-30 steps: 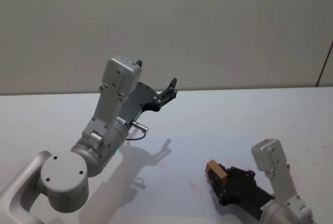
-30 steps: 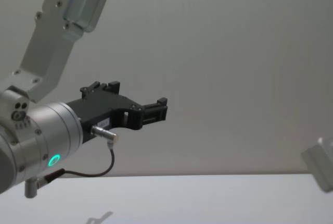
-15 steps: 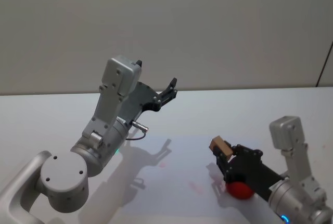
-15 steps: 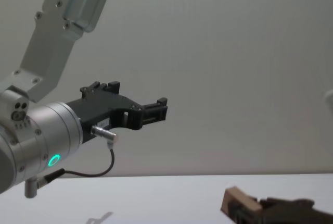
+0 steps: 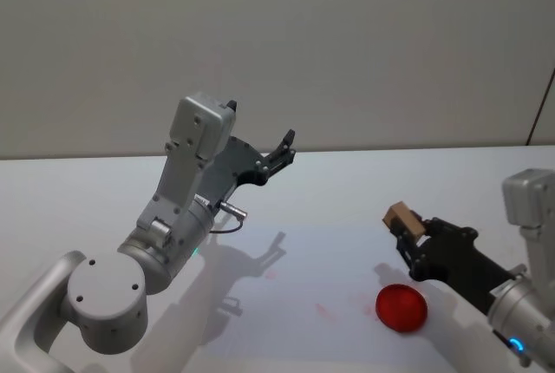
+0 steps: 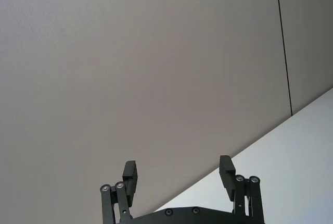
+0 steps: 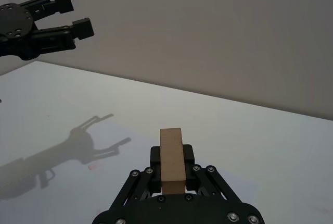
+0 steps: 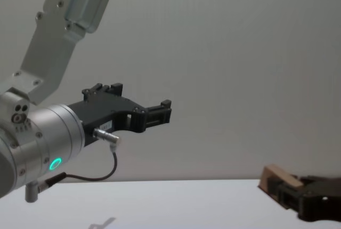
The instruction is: Use the one hand to pick up the stamp and affix it onto the A4 paper.
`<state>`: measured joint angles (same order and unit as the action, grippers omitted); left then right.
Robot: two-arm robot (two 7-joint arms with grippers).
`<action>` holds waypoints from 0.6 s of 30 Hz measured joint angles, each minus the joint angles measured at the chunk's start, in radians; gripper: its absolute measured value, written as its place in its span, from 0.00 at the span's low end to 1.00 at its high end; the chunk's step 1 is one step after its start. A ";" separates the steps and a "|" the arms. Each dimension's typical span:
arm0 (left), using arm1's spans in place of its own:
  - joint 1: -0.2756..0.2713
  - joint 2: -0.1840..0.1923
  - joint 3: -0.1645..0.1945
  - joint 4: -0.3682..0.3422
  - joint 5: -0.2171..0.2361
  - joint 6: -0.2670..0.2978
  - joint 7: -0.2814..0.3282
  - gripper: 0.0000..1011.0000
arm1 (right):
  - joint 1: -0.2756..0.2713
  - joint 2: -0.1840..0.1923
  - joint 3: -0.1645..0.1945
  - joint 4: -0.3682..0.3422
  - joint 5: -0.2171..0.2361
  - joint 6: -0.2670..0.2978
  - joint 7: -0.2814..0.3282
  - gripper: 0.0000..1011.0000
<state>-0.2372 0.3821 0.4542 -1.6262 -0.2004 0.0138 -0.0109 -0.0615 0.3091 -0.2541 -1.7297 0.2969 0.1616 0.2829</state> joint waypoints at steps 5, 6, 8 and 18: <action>0.000 0.000 0.000 0.000 0.000 0.000 0.000 0.99 | -0.007 0.027 0.022 -0.006 0.019 -0.003 0.000 0.23; 0.000 0.000 0.000 0.000 0.000 0.000 0.000 0.99 | -0.012 0.040 0.033 -0.009 0.028 -0.005 -0.001 0.23; 0.000 0.000 0.000 0.000 0.000 0.000 0.000 0.99 | -0.013 0.044 0.036 -0.010 0.030 -0.006 -0.002 0.23; 0.000 0.000 0.000 0.000 0.000 0.000 0.000 0.99 | -0.041 0.095 0.073 -0.022 0.054 -0.018 -0.015 0.23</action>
<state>-0.2371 0.3821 0.4542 -1.6262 -0.2004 0.0139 -0.0109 -0.1030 0.4041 -0.1806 -1.7514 0.3509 0.1434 0.2678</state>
